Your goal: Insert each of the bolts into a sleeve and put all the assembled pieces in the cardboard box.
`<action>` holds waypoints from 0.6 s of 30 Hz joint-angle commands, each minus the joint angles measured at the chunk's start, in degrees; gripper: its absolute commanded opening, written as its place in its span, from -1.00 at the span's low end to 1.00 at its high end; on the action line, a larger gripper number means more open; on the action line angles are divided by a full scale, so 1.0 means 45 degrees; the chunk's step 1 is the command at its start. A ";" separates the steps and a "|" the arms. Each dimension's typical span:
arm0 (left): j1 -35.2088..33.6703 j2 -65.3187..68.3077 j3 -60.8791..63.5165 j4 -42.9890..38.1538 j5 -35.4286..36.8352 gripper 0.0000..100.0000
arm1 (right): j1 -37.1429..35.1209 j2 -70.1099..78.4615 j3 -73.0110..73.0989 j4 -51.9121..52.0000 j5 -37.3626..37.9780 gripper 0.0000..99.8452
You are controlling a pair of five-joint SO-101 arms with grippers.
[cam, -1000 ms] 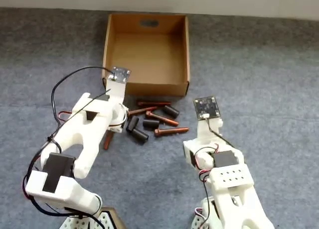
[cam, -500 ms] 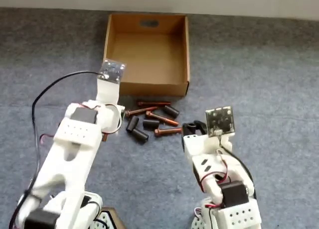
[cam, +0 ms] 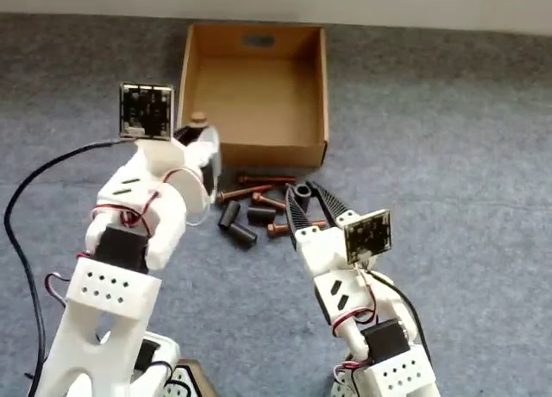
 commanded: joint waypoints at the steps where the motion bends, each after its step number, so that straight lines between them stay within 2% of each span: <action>1: 0.1495 -0.0733 -0.0713 -0.0821 0.0567 -0.98 | -0.0088 -0.0166 0.0518 -0.0440 -0.0117 -0.99; 5: 0.2686 -0.1123 -0.0694 -0.0860 0.1074 -0.98 | -0.0068 -0.0166 0.0479 -0.0440 -0.0117 -0.99; 14: 0.3233 -0.2100 -0.0713 -0.0996 0.1074 -0.98 | -0.0068 -0.0166 0.0537 -0.0381 -0.0117 -0.99; 18: 0.4249 -0.2100 -0.0264 -0.2540 0.1074 -0.98 | -0.0068 -0.0166 0.0537 -0.0381 0.0254 -0.99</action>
